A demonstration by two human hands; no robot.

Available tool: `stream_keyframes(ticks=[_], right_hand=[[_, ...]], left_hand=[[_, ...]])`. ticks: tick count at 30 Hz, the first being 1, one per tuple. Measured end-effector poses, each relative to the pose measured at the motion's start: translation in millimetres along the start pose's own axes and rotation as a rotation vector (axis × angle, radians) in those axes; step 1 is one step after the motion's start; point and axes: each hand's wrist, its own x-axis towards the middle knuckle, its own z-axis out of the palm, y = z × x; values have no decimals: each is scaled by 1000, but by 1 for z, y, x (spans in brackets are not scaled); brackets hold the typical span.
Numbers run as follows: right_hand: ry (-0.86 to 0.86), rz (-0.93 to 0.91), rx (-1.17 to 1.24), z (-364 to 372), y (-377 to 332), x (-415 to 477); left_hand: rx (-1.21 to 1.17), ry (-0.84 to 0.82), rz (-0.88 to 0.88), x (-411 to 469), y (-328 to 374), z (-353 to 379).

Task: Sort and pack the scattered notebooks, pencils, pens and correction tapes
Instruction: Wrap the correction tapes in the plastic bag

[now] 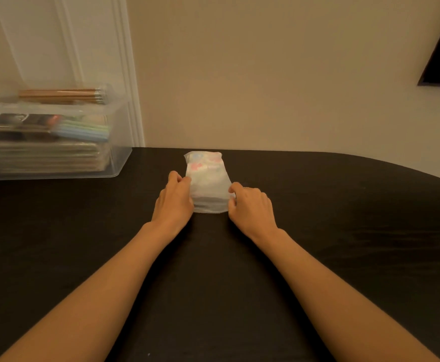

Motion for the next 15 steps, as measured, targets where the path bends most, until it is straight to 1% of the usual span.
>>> stream_keyframes(ticks=[3, 6, 9, 11, 13, 15], right_hand=[[40, 42, 64, -6, 1, -11], [78, 66, 109, -12, 4, -16], [34, 85, 74, -16, 7, -24], [-15, 68, -3, -18, 9, -27], [-51, 36, -48, -19, 10, -29], [-99, 25, -52, -19, 11, -29]], left_hand=[[-49, -3, 27, -13, 0, -5], [-65, 4, 105, -20, 2, -11], [-45, -14, 191, -31, 0, -16], [7, -98, 243, -35, -3, -18], [80, -224, 301, -37, -5, -19], [92, -282, 310, -37, -7, -22]])
